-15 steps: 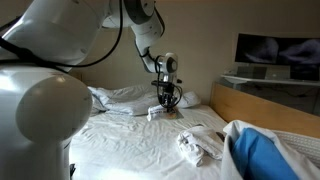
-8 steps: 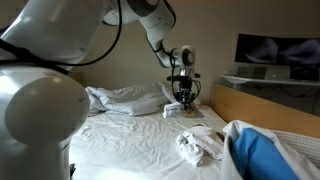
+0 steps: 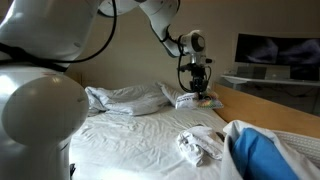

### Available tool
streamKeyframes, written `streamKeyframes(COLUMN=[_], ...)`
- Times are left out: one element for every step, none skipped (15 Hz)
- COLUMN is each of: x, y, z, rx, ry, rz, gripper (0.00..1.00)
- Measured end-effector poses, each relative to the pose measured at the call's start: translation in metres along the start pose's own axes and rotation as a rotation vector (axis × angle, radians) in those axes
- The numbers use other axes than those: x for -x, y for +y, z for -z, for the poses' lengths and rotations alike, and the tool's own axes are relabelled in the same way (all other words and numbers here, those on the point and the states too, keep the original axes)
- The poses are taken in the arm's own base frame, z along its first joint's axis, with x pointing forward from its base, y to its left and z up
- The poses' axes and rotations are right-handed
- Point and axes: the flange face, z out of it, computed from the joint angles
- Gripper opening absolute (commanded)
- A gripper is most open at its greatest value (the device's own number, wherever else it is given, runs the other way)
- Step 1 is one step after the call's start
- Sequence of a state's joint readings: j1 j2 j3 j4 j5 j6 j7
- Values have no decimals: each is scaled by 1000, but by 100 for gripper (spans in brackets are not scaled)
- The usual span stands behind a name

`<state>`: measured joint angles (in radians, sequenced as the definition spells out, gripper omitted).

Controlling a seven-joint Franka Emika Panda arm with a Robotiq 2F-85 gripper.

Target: Put the clothes on the bed in the laundry hamper

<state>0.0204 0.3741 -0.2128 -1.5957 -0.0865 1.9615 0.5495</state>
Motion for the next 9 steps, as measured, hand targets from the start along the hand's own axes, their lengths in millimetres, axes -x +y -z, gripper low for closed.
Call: streamKeyframes(x=[0, 1, 2, 3, 4, 4, 4, 4, 5], y=[4, 5, 4, 3, 2, 1, 1, 1, 0], z=[7, 14, 18, 21, 21, 20, 20, 20, 20], rx=[-5, -16, -24, -28, -29, -29, -29, -29, -28], ry=[8, 13, 16, 18, 17, 17, 16, 16, 16], rz=[-40, -65, -76, -81, -84, -85, -85, -85, -84], gripper=[30, 30, 30, 30, 30, 30, 10, 10, 10])
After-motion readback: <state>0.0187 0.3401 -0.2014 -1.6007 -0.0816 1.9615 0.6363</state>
